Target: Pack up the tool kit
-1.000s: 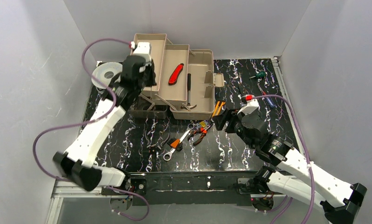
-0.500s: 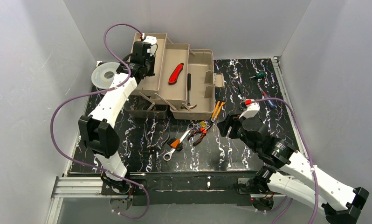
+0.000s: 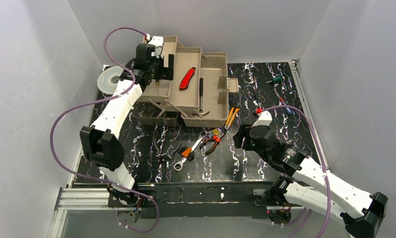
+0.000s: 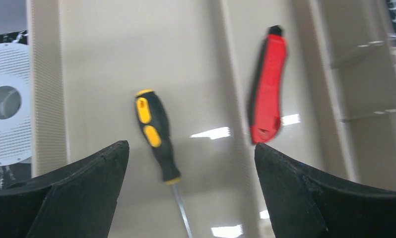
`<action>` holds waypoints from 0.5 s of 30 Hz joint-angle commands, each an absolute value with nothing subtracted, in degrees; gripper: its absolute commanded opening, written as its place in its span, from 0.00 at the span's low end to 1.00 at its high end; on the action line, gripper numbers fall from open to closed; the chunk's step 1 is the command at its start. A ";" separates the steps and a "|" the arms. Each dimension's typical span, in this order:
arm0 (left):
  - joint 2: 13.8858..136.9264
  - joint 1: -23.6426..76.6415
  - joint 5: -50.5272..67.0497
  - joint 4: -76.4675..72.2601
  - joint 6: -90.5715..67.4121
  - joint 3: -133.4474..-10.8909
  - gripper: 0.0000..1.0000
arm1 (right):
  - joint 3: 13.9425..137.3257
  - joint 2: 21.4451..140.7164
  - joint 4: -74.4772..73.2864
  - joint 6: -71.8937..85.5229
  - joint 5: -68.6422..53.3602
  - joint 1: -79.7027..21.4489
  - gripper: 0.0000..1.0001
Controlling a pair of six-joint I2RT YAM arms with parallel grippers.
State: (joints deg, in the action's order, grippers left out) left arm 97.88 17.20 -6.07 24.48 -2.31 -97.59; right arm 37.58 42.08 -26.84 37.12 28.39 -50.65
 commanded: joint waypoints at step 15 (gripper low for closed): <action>64.42 38.03 -3.87 21.06 -16.32 -68.82 0.98 | 41.16 50.57 -30.06 40.89 28.18 -42.65 0.67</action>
State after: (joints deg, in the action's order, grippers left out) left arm 66.12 33.29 -0.45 20.10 -13.83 -75.44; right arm 37.67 47.64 -27.44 39.50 29.52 -49.06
